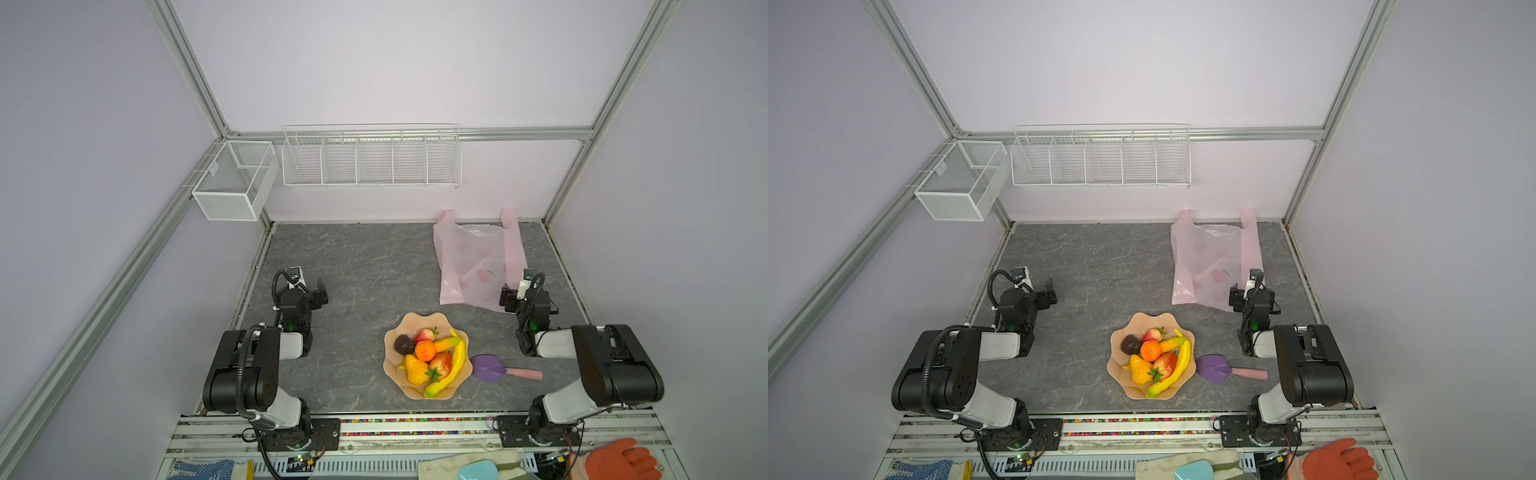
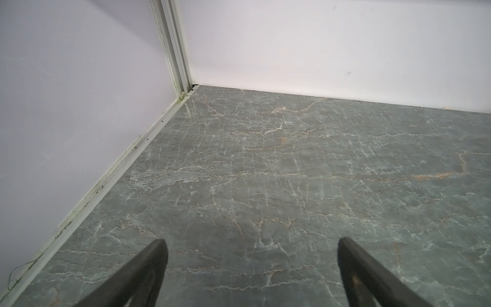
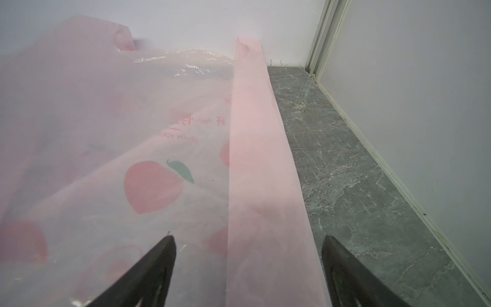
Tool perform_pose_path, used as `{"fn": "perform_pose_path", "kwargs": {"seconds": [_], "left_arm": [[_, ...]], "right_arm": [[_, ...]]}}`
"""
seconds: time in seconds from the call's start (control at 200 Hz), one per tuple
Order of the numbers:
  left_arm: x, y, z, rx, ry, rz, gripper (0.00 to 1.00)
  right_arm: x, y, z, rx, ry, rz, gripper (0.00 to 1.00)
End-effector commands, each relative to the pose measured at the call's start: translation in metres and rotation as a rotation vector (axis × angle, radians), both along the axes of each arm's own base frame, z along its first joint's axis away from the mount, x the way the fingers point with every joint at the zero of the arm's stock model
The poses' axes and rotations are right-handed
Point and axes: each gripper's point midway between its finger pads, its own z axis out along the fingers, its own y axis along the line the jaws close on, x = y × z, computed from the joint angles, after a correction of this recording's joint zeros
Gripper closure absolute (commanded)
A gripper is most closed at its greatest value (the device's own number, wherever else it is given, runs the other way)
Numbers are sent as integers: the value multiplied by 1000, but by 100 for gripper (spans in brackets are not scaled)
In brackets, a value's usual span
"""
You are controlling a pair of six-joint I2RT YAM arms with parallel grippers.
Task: Place the fruits into the plastic bag
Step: Rotate the plastic bag at the middle-right of the table.
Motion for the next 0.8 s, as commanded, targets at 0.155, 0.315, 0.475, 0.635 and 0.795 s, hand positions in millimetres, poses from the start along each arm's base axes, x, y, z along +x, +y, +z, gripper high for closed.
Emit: {"fn": "perform_pose_path", "kwargs": {"seconds": [0.155,0.315,0.475,0.635,0.795], "left_arm": [[5,4,7,-5,-25,16,1],[6,0,10,-5,-27,-9,0],[4,-7,36,-1,-7,-51,0],[-9,-20,75,-53,-29,-78,0],[-27,-55,111,-134,0,-156,0]], "right_arm": [[4,0,10,-8,-28,7,11],[3,1,10,-8,-32,9,12],[8,3,29,-14,60,5,12],[5,8,55,66,148,-2,12],[-10,24,66,248,303,-14,11]]}}
